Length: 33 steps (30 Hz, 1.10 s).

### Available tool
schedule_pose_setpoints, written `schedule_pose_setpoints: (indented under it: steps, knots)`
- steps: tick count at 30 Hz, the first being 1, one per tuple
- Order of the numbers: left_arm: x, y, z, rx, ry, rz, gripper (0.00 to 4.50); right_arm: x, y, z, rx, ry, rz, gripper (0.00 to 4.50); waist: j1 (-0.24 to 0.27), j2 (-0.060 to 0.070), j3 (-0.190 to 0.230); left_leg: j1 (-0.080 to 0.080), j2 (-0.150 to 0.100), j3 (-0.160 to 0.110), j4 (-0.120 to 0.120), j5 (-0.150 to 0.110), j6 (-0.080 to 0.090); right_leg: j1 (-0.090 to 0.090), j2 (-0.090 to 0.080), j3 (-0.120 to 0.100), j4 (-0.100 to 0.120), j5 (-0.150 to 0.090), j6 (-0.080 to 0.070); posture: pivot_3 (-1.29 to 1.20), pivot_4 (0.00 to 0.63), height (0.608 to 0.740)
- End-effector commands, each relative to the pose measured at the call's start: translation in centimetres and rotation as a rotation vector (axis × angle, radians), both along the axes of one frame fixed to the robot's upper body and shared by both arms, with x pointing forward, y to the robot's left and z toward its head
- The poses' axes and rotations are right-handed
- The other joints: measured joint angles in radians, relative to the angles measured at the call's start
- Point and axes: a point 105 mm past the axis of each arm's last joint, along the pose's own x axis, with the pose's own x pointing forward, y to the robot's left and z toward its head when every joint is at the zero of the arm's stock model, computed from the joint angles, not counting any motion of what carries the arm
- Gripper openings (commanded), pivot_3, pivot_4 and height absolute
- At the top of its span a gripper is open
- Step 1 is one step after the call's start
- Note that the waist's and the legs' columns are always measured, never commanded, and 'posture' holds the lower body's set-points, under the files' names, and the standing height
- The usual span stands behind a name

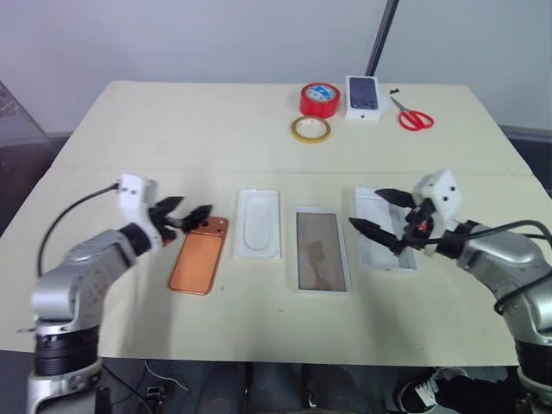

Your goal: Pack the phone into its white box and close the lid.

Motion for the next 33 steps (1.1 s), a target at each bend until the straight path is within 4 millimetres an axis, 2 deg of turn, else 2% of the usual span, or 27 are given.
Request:
schedule_pose_setpoints:
  steps: [1, 4, 14, 18, 21, 27, 28, 33]
  knots:
    - [0.2, -1.7, 0.2, 0.027, 0.048, 0.014, 4.45, -0.3, 1.1, 0.8, -0.032, -0.051, 0.044, 4.47, 0.0, 0.0, 0.0, 0.0, 0.0, 0.0, 0.0, 0.0, 0.0, 0.0, 0.0, 0.0, 0.0, 0.0, 0.0, 0.0, 0.15, 0.717]
    - [0.5, -3.4, -0.4, 0.009, 0.171, 0.031, 4.45, -0.4, 2.8, 0.9, -0.042, -0.062, 0.09, 4.47, 0.0, 0.0, 0.0, 0.0, 0.0, 0.0, 0.001, 0.0, 0.0, 0.0, 0.001, 0.0, 0.001, 0.0, 0.0, 0.0, 0.15, 0.717]
    - [0.3, -5.4, -2.2, 0.001, 0.381, 0.083, 4.45, -1.4, 2.4, 0.3, -0.062, -0.036, 0.094, 4.47, 0.001, -0.001, 0.0, 0.0, 0.0, -0.001, 0.002, 0.0, 0.0, 0.001, 0.001, 0.0, 0.001, 0.0, 0.0, 0.0, 0.15, 0.717]
    - [0.4, -6.4, -2.1, -0.081, 0.426, 0.07, 4.45, -2.0, 2.5, -0.4, -0.144, -0.021, 0.142, 4.47, 0.002, -0.001, 0.0, 0.0, 0.0, 0.0, 0.002, 0.0, 0.0, 0.001, 0.001, -0.001, 0.001, 0.0, 0.0, 0.0, 0.15, 0.717]
    - [0.8, -6.5, -2.2, -0.094, 0.444, 0.098, 3.23, -3.0, 3.0, -1.7, -0.245, 0.016, 0.213, 4.5, 0.002, -0.001, 0.0, 0.0, -0.001, 0.0, 0.002, 0.0, 0.0, 0.001, 0.001, -0.001, 0.001, 0.0, 0.0, 0.0, 0.15, 0.717]
    - [1.2, -6.2, -2.3, -0.103, 0.455, 0.145, 0.23, -5.7, 4.1, -4.3, -0.382, 0.125, 0.389, 4.5, 0.002, -0.002, 0.0, 0.0, -0.001, -0.001, 0.003, 0.0, 0.0, 0.001, 0.001, -0.001, 0.001, 0.0, 0.0, 0.0, 0.15, 0.717]
    - [1.2, -6.1, -2.3, -0.103, 0.457, 0.148, 0.05, -6.0, 4.2, -4.6, -0.395, 0.135, 0.404, 4.5, 0.002, -0.002, 0.0, 0.0, -0.001, -0.001, 0.003, 0.0, 0.0, 0.001, 0.001, -0.001, 0.001, 0.0, 0.0, 0.0, 0.15, 0.717]
    - [1.3, -6.1, -2.2, -0.121, 0.448, 0.161, 0.05, -6.6, 4.8, -6.8, -0.462, 0.189, 0.451, 4.5, 0.002, -0.002, 0.0, 0.0, -0.001, -0.001, 0.003, 0.001, -0.001, 0.001, 0.001, -0.001, 0.001, 0.0, 0.0, 0.0, 0.15, 0.717]
